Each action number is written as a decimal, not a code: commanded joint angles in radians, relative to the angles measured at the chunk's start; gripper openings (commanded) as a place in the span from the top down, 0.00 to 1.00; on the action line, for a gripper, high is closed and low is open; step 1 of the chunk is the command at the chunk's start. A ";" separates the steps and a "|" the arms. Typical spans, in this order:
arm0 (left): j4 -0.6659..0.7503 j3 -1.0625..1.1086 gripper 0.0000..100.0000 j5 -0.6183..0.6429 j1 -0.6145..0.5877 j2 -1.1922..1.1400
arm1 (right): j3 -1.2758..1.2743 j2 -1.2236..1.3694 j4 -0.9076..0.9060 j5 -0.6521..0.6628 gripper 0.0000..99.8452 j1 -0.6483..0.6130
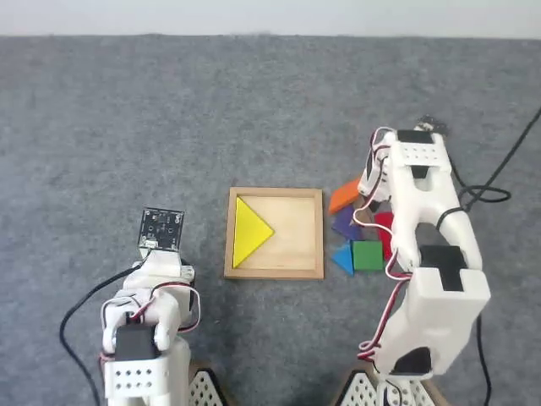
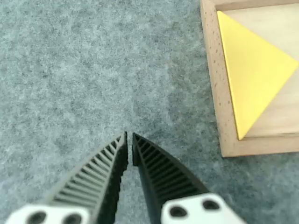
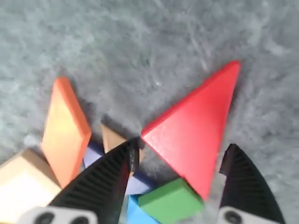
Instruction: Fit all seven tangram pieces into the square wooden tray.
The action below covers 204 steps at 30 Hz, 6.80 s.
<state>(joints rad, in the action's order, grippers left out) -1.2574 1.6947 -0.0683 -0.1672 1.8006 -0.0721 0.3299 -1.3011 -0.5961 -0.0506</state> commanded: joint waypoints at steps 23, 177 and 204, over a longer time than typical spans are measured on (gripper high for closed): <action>-0.003 -0.010 0.98 -0.002 0.005 0.015 | 0.104 0.173 0.033 0.038 0.69 0.016; -0.003 -0.010 0.98 -0.002 0.005 0.015 | 0.563 0.153 0.058 1.168 0.83 -0.344; -0.003 -0.010 0.98 -0.002 0.005 0.015 | 0.819 0.575 0.027 1.341 0.55 -0.239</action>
<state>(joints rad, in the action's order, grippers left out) -1.2574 1.6947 -0.0683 -0.1672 1.8006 0.7012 0.9129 -1.2704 0.7541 -0.2946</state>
